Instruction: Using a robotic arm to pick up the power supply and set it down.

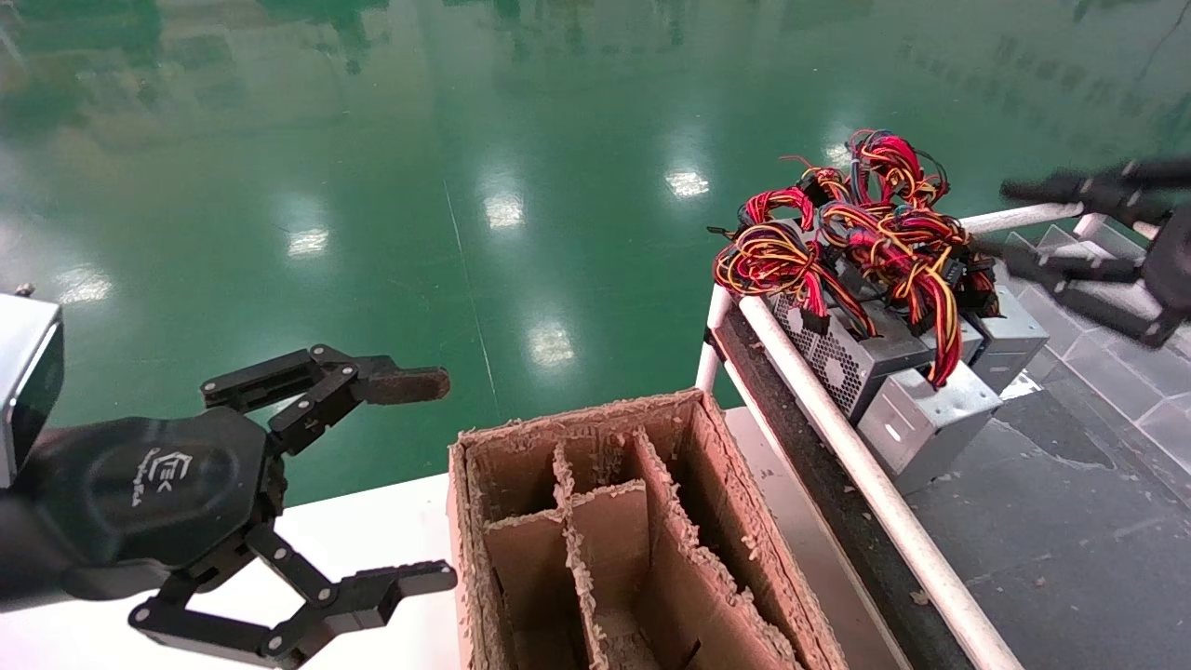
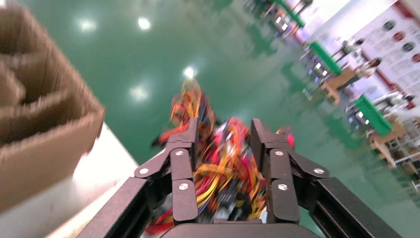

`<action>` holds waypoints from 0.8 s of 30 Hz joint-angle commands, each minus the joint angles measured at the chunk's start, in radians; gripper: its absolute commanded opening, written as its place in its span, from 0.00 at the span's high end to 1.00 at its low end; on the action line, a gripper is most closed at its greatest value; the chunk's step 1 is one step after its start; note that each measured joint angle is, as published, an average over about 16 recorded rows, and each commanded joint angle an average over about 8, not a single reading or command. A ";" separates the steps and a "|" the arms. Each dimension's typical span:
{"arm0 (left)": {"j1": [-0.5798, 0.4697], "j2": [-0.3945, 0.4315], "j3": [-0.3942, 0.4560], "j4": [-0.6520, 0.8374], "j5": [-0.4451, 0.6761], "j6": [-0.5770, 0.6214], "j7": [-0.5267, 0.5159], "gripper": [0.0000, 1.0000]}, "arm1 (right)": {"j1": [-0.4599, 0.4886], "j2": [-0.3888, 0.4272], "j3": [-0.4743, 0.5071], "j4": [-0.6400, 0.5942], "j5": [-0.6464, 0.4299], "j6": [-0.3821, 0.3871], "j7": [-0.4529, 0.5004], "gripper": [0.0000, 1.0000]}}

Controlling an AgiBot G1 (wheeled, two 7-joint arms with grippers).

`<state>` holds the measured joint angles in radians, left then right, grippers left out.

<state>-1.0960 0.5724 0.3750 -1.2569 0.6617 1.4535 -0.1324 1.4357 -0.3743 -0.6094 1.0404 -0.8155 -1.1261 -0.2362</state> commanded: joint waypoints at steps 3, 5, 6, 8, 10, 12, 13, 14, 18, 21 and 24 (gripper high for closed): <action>0.000 0.000 0.000 0.000 0.000 0.000 0.000 0.00 | -0.009 -0.004 0.020 -0.007 0.056 -0.020 0.003 0.00; 0.000 0.000 0.000 0.000 0.000 0.000 0.000 0.00 | -0.017 -0.010 0.029 -0.006 0.066 -0.030 0.011 0.00; 0.000 0.000 0.000 0.000 0.000 0.000 0.000 0.00 | -0.021 -0.013 0.034 -0.004 0.071 -0.037 0.015 0.00; 0.000 0.000 0.000 0.000 0.000 0.000 0.000 0.00 | -0.032 -0.021 0.043 0.003 0.073 -0.047 0.028 0.00; 0.000 0.000 0.000 0.000 0.000 0.000 0.000 0.00 | -0.044 -0.028 0.054 0.011 0.073 -0.059 0.042 0.00; 0.000 0.000 0.000 0.000 0.000 0.000 0.000 0.00 | -0.055 -0.036 0.064 0.020 0.074 -0.070 0.056 0.00; 0.000 0.000 0.000 0.000 0.000 0.000 0.000 0.00 | -0.061 -0.040 0.069 0.024 0.074 -0.076 0.063 0.00; 0.000 0.000 0.000 0.000 0.000 0.000 0.000 0.00 | -0.067 -0.044 0.074 0.029 0.074 -0.082 0.071 0.00; 0.000 0.000 0.000 0.000 0.000 0.000 0.000 0.00 | -0.091 -0.059 0.095 0.046 0.075 -0.105 0.099 0.00; 0.000 0.000 0.000 0.000 0.000 0.000 0.000 0.00 | -0.109 -0.071 0.110 0.059 0.076 -0.123 0.120 0.00; 0.000 0.000 0.000 0.000 0.000 0.000 0.000 0.00 | -0.126 -0.083 0.125 0.072 0.076 -0.140 0.142 0.00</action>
<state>-1.0959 0.5724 0.3751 -1.2565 0.6615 1.4533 -0.1323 1.3093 -0.4569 -0.4839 1.1124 -0.7391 -1.2660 -0.0946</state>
